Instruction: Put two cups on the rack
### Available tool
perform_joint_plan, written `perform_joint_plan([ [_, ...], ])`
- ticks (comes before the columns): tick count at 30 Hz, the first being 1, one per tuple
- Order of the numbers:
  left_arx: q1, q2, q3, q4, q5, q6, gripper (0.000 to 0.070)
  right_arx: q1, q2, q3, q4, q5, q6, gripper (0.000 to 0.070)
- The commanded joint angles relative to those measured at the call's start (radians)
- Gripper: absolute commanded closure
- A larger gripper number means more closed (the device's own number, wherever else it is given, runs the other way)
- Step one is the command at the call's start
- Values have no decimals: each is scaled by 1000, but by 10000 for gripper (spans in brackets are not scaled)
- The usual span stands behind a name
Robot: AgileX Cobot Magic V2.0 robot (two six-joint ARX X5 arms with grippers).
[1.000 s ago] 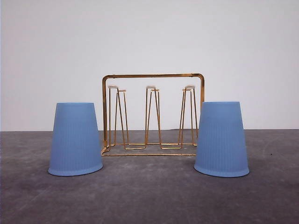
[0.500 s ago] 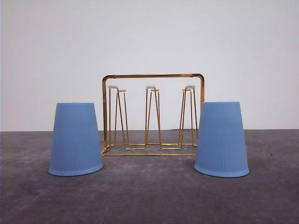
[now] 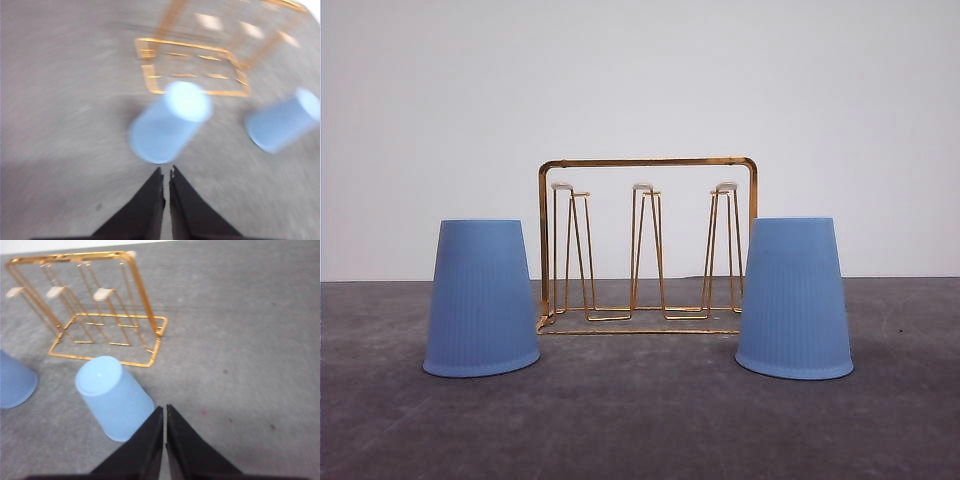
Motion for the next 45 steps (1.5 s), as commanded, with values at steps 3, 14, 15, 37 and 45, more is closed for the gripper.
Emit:
perform_joint_plan([
  [3,-84,30,32,42,-27,225,696,68,-1,12,38,5,-117,694],
  [14,-174,38,33,128,-64,400,256,114,-3,12,54,6,-247,349],
  [15,-175,41,33,132,-64,378,257,114,-3,12,54,6,-246,336],
  [37,-252,589,33,581,-130,213,139,114,-3,12,55,5,-246,336],
  [45,-277,763,34,649,-155,215,138,114,-3,12,55,5,-246,337],
])
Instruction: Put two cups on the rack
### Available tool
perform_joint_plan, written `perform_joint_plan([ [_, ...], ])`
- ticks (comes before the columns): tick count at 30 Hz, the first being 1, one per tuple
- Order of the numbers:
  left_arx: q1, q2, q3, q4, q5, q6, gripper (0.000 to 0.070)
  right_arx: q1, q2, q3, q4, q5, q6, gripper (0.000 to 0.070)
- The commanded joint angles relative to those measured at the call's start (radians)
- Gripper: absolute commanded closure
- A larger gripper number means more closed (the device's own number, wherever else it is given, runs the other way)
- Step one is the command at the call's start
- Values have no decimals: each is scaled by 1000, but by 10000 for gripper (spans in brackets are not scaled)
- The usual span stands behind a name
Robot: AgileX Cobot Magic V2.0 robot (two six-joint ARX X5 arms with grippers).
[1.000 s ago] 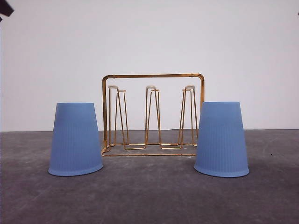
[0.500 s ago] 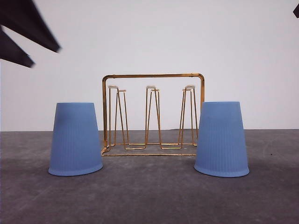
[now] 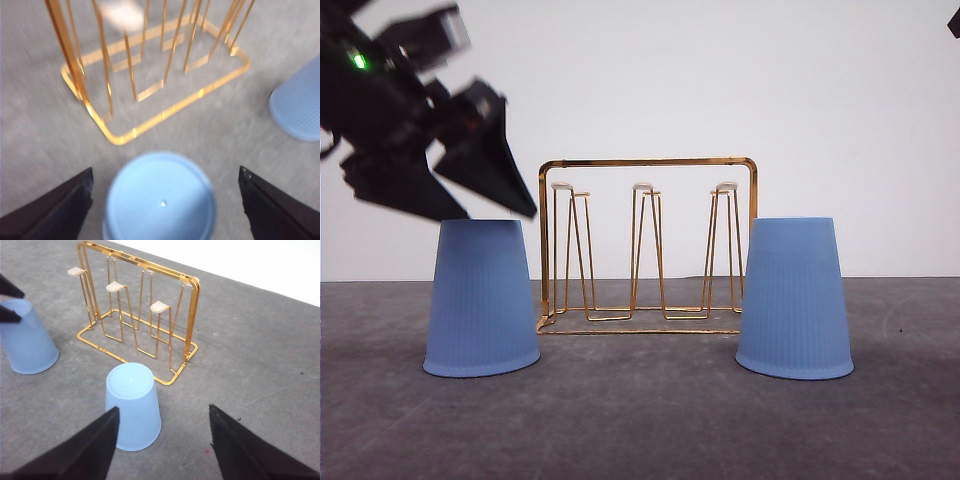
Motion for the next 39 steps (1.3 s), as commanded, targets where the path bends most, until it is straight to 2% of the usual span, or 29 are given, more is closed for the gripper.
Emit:
perform_joint_plan([
  [1,-9,37,18,9,-3,7,138,3,2,12,10,1,-6,336],
  [5,-9,88,18,7,-25,3,147,3,2,12,10,1,-6,337],
  [7,-9,101,18,5,-28,-2,180,3,2,12,10,1,-6,336],
  [11,-9,94,37,-28,-35,-33,410,3,2,12,10,1,-6,337],
  [13,-10,82,67,-79,-35,-35,468,3,2,12,10,1,-6,337],
  [22,-11,67,359,-485,-36,-53,472,3,2,12,10,1,-6,337],
  [27,-16,67,536,-616,-46,-111,471,3,3,12,10,1,-6,336],
  [31,-16,67,632,-609,-48,-132,471,3,3,12,10,0,-6,337],
  [39,-28,102,649,-423,-149,-131,470,3,2,12,10,1,-6,337],
])
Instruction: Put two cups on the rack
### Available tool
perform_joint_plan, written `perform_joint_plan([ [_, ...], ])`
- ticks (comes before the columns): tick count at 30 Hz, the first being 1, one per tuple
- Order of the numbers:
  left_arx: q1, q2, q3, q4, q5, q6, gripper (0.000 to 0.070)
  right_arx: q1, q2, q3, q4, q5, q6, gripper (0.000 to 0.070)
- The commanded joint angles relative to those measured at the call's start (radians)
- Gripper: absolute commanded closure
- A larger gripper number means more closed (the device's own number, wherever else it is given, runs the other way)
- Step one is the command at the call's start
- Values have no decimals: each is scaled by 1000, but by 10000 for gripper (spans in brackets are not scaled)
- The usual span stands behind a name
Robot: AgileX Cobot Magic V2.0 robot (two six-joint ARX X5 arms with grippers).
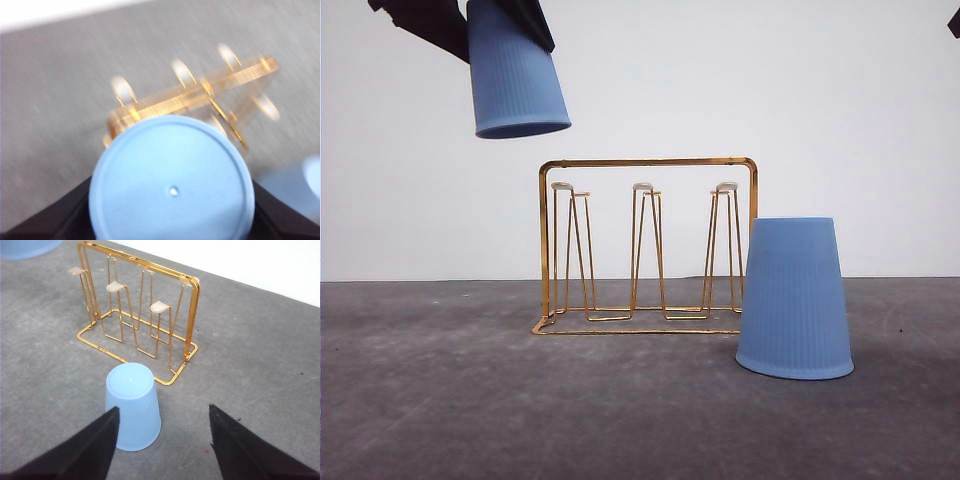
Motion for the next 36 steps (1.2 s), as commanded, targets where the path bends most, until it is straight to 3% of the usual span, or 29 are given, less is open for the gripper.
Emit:
perform_joint_plan([
  [1,-10,41,19,32,-3,-3,470,3,2,12,10,1,-5,337],
  [16,-22,333,19,82,-11,-3,460,3,3,12,10,1,-5,337],
  [17,-22,344,19,82,-11,-3,442,3,3,12,10,1,-5,337],
  [19,-22,363,19,82,-11,-3,332,3,3,12,10,1,-5,337],
  [20,-22,366,19,81,-10,-3,236,3,3,12,10,1,-5,337],
  [22,-23,364,20,76,-6,-3,146,3,3,12,10,1,-5,337],
  [26,-21,331,62,-28,6,-8,163,3,3,12,10,1,-5,336],
  [31,-19,264,152,-264,12,-7,317,3,3,12,9,0,-2,337],
  [36,-9,173,146,-379,83,1,318,3,4,12,9,-3,41,336],
])
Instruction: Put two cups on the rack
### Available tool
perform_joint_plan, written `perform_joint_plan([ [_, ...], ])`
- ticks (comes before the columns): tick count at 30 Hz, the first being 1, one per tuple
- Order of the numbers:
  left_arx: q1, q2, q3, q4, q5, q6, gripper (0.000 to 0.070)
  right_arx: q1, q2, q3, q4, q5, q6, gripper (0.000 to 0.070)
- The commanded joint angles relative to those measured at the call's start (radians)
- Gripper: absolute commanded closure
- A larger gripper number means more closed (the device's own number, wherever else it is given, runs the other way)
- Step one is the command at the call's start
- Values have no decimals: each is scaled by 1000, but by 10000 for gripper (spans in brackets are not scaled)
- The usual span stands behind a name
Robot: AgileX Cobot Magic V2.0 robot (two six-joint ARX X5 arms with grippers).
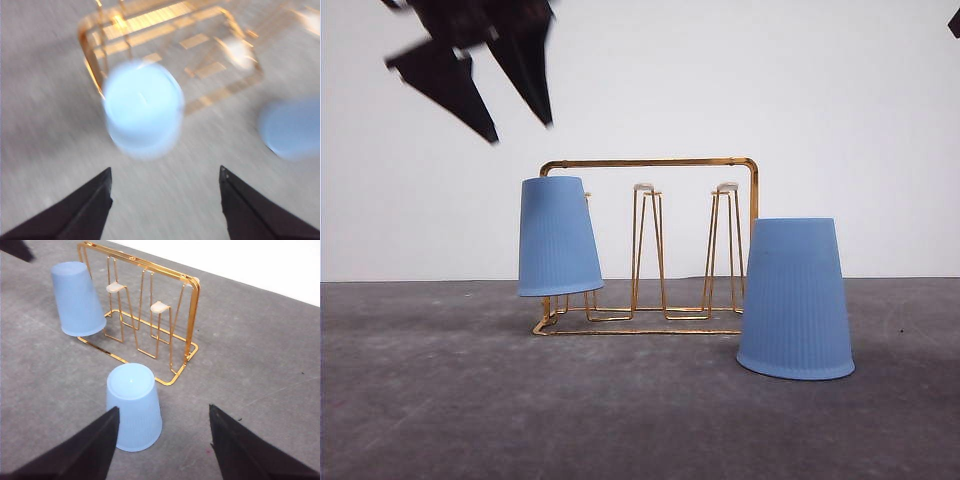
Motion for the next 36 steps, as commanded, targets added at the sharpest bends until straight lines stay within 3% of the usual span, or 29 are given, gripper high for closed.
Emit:
perform_joint_plan([
  [1,4,-4,-6,-18,29,4,318,3,5,12,9,-4,30,336],
  [5,19,-105,-150,11,54,0,318,8,21,12,10,-37,31,336],
  [11,56,-355,-507,214,54,-82,318,48,104,12,42,-76,36,330],
  [16,95,-550,-688,268,48,-109,318,95,235,12,135,-78,80,244],
  [21,114,-658,-722,234,9,-109,318,147,417,12,264,-74,104,198],
  [25,114,-698,-722,243,5,-109,318,171,568,12,376,-43,114,110],
  [31,114,-710,-722,235,5,-134,318,178,754,12,500,-25,117,104],
  [36,114,-710,-722,236,5,-136,318,178,852,12,523,-25,124,127],
])
